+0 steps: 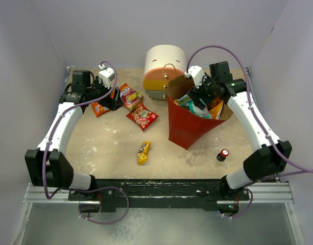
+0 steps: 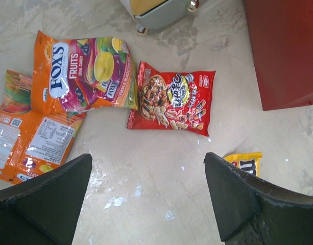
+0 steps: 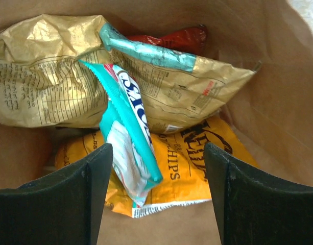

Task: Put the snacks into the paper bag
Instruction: Place the snack in the paper bag, then pick up the snack from the center of the board.

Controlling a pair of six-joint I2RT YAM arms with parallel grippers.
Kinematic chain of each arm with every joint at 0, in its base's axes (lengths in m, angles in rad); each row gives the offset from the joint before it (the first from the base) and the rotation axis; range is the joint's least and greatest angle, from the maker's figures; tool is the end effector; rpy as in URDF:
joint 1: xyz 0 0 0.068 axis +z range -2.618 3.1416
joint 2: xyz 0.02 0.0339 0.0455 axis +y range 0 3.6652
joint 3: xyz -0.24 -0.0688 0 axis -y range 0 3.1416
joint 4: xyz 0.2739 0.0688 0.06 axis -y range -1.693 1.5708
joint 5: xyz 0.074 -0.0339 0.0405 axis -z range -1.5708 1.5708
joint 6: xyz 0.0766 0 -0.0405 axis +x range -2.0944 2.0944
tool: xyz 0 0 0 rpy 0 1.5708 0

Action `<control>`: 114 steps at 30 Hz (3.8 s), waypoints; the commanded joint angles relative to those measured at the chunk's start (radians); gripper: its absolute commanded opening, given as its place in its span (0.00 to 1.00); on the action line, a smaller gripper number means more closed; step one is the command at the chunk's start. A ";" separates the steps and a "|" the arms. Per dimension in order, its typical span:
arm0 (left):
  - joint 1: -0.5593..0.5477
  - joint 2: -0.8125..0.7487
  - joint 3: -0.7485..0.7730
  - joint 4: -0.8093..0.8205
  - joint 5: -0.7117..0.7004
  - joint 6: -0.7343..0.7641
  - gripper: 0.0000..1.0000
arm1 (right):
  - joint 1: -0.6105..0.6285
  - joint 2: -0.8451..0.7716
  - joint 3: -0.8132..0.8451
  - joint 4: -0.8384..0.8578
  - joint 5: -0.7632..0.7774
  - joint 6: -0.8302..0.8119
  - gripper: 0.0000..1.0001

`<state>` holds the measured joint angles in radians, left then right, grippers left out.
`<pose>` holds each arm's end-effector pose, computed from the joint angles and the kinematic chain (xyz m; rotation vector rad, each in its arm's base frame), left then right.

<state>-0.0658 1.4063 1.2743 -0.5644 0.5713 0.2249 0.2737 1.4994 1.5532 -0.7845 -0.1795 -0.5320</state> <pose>0.3628 -0.0654 0.2849 0.6100 2.1074 -0.5556 0.3664 0.1171 0.3278 -0.9809 2.0673 0.0725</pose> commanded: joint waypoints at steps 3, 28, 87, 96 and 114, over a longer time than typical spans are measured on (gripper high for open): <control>0.003 -0.040 -0.015 0.067 0.006 0.017 0.94 | -0.005 0.048 0.043 0.034 -0.113 0.058 0.58; 0.003 0.058 0.098 0.052 -0.052 0.016 0.95 | -0.019 -0.338 -0.131 0.324 0.311 0.735 0.00; 0.038 0.235 0.089 0.139 -0.160 -0.035 1.00 | -0.070 -0.132 -0.130 0.447 0.531 0.841 0.66; 0.135 0.260 0.028 0.241 -0.230 -0.074 0.99 | -0.070 -0.207 -0.097 0.468 0.329 0.580 0.69; 0.320 0.616 0.298 0.283 -0.053 -0.059 1.00 | -0.070 -0.285 -0.074 0.347 -0.137 0.305 0.70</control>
<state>0.2554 1.9770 1.4654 -0.3367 0.4473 0.1646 0.2047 1.2533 1.4284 -0.4183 -0.2306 -0.1772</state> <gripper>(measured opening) 0.997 0.696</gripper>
